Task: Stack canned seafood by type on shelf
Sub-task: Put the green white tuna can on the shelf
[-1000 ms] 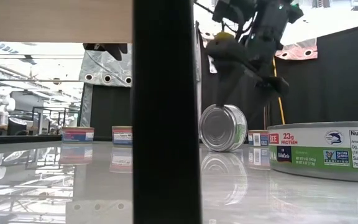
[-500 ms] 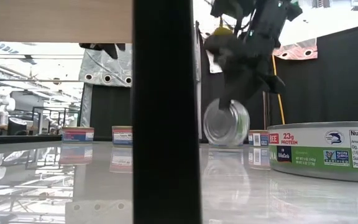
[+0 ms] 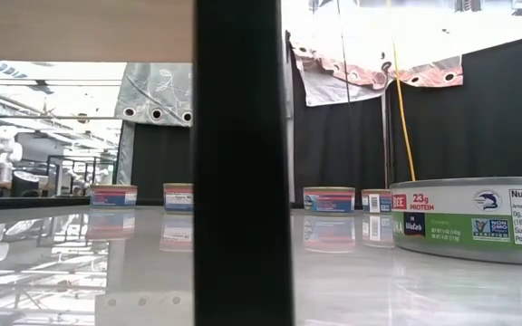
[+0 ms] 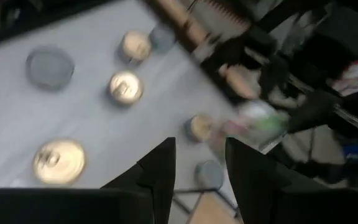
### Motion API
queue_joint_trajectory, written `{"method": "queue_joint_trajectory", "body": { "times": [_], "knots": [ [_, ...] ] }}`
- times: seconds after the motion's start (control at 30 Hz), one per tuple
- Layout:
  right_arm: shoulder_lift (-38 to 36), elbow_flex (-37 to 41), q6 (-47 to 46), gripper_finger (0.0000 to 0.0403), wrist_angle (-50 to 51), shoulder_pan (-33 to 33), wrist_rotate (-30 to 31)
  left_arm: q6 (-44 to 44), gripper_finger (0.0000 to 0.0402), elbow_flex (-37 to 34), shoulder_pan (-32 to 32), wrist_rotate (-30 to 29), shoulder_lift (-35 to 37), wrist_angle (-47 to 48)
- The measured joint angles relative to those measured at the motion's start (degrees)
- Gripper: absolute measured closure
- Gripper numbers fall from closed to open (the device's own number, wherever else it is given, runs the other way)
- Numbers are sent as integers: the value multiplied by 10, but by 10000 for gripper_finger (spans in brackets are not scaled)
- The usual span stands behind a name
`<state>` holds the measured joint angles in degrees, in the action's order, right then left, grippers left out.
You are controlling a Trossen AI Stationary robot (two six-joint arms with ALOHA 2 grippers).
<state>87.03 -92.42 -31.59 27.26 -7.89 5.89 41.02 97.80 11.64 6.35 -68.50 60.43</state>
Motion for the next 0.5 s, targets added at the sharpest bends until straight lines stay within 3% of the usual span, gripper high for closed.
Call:
{"method": "queue_joint_trajectory", "body": {
  "times": [0.2, 0.27, 0.4, 0.5],
  "knots": [
    [49, -95, 175, 301, -108, -48, 2, -13, 260, 12, -1, 2, 45, -14],
    [74, -121, 215, 300, -108, -61, 8, -12, 260, 12, -9, 31, 57, -26],
    [127, -177, 220, 287, -114, -79, 48, -24, 260, 12, -57, 129, 80, -97],
    [159, -220, 230, 287, -126, -85, 51, -24, 250, 12, -122, 142, 88, -126]
  ]
}}
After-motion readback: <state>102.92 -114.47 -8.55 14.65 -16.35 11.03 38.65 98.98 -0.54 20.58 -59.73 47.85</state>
